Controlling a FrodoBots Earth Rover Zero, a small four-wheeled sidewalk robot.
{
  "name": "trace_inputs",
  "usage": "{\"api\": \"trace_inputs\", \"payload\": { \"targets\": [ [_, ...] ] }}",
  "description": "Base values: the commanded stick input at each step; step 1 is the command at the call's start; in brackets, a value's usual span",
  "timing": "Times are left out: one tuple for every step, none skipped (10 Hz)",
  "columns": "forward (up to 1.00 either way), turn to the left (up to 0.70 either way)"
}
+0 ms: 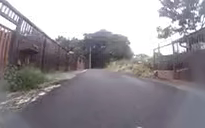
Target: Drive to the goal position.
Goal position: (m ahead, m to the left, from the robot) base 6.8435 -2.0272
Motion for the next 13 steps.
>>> {"api": "trace_inputs", "payload": {
  "targets": [
    [0.50, 0.01],
    [0.50, 0.01],
    [0.50, 0.01],
    [0.50, 0.01],
    [0.50, 0.01],
    [0.50, 0.01],
    [0.50, 0.01],
    [0.50, 0.01],
    [0.50, 0.01],
    [0.50, 0.01],
    [0.50, 0.01],
    [0.50, 0.01],
    [0.50, 0.01]
  ]
}}
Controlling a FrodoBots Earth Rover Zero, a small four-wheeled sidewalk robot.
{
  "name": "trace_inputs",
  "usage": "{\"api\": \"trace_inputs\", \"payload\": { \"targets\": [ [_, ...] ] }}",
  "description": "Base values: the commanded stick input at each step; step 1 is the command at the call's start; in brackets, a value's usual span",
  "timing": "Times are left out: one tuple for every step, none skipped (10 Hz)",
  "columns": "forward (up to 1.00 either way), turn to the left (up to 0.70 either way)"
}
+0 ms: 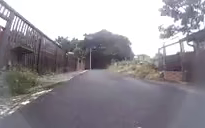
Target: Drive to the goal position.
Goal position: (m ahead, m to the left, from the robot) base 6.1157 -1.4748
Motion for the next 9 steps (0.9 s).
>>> {"api": "trace_inputs", "payload": {
  "targets": [
    [0.50, 0.01],
    [0.50, 0.01],
    [0.50, 0.01],
    [0.50, 0.01],
    [0.50, 0.01],
    [0.50, 0.01],
    [0.50, 0.01],
    [0.50, 0.01],
    [0.50, 0.01]
  ]
}}
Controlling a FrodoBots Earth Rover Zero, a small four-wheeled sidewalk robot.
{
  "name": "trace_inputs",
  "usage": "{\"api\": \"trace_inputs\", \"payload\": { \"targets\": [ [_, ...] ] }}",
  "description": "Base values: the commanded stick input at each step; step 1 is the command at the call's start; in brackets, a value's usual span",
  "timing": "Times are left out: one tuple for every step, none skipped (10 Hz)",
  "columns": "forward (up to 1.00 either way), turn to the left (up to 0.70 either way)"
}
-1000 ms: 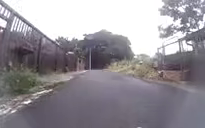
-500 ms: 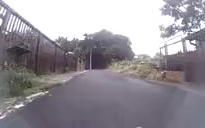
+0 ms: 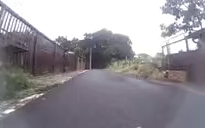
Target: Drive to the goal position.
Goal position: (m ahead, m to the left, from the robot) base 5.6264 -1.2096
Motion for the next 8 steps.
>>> {"api": "trace_inputs", "payload": {
  "targets": [
    [0.50, 0.01],
    [0.50, 0.01],
    [0.50, 0.01],
    [0.50, 0.01],
    [0.50, 0.01],
    [0.50, 0.01],
    [0.50, 0.01],
    [0.50, 0.01]
  ]
}}
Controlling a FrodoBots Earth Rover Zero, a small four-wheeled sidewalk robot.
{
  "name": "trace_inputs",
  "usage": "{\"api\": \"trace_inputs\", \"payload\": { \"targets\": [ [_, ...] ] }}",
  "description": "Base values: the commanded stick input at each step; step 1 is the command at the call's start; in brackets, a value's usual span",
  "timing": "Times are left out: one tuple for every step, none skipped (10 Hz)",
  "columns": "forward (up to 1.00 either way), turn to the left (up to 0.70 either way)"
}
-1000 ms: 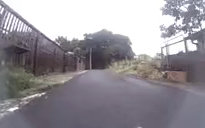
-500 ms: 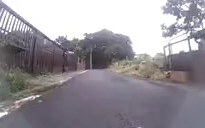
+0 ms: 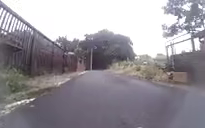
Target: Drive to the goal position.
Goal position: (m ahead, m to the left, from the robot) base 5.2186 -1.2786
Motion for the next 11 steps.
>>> {"api": "trace_inputs", "payload": {
  "targets": [
    [0.50, 0.01],
    [0.50, 0.01],
    [0.50, 0.01],
    [0.50, 0.01],
    [0.50, 0.01],
    [0.50, 0.01],
    [0.50, 0.01],
    [0.50, 0.01],
    [0.50, 0.01],
    [0.50, 0.01],
    [0.50, 0.01]
  ]
}}
